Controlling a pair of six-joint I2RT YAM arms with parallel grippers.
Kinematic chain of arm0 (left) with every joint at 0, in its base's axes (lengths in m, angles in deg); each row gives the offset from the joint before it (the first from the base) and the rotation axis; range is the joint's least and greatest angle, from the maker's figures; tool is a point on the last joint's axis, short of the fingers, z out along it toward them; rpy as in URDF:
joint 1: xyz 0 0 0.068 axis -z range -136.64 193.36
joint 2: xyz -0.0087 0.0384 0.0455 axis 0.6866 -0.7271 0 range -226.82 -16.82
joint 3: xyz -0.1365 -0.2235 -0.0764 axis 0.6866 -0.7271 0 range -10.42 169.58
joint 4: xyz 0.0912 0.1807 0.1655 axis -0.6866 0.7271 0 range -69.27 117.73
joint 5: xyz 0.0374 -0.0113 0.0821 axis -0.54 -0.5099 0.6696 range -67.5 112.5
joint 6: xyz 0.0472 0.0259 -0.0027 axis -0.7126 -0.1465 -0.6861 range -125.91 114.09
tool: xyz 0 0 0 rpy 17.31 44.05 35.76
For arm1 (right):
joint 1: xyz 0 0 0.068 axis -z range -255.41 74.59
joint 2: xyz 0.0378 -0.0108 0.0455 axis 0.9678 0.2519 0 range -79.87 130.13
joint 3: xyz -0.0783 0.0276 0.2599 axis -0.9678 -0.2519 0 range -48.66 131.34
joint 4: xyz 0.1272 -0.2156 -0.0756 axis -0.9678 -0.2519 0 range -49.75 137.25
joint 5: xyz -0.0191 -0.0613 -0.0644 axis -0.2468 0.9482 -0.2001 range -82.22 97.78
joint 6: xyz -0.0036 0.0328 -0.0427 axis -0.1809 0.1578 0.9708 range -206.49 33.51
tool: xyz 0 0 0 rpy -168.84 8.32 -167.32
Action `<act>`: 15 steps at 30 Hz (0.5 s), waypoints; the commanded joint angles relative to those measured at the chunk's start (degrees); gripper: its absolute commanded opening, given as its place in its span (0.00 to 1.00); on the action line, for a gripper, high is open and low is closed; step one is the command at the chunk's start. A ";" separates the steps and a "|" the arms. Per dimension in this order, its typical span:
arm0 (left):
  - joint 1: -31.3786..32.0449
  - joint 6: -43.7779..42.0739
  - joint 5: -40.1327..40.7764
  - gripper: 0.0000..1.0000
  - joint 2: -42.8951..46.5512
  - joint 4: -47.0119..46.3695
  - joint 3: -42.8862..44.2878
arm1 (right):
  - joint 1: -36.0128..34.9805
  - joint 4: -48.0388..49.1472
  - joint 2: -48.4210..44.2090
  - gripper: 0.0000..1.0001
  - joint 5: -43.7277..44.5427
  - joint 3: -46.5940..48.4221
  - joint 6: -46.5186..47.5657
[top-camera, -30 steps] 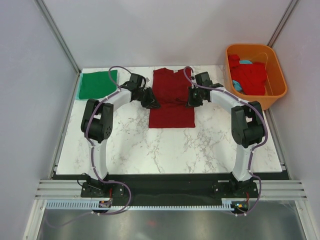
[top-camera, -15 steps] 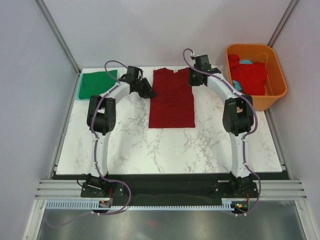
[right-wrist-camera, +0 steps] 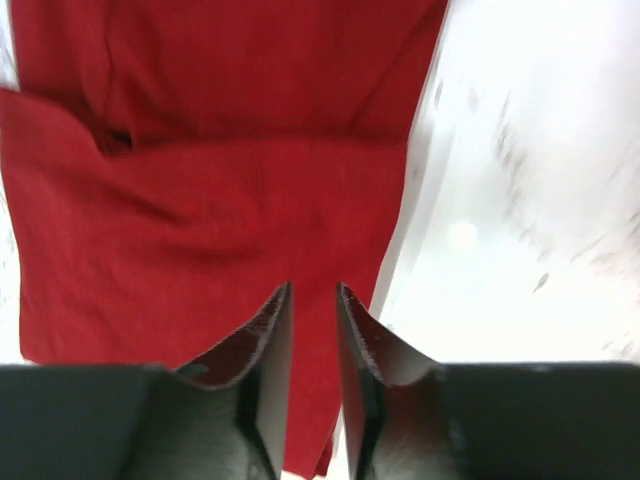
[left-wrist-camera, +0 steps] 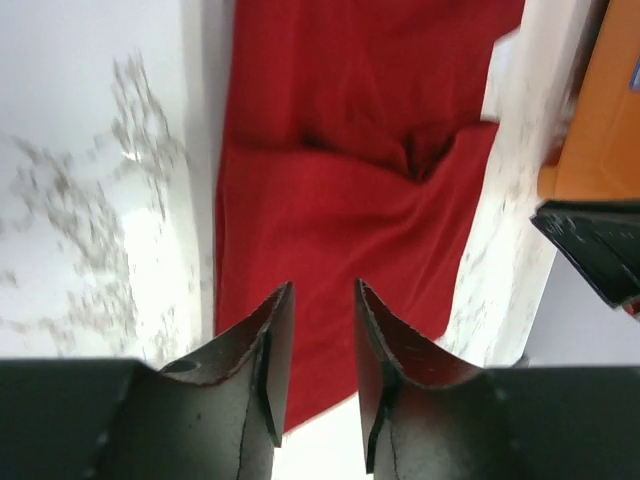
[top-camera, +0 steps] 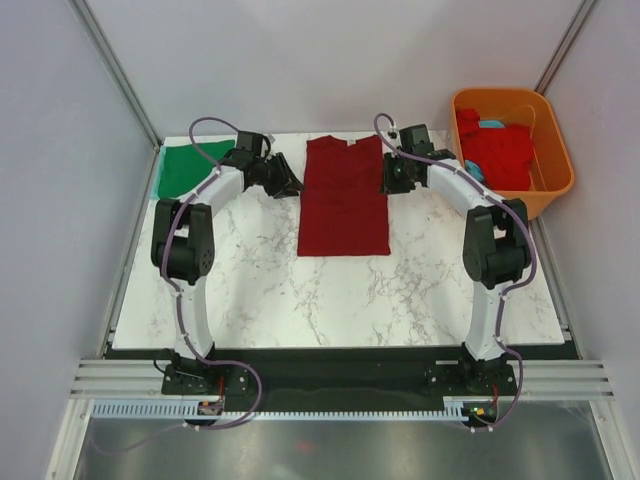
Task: Fold and stack the t-shirts
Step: Fold the tshirt
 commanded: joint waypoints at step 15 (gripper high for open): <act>1.30 -4.21 -4.43 0.56 23.03 -4.26 -36.16 | 0.55 4.48 -21.01 0.51 -12.90 -34.63 -5.39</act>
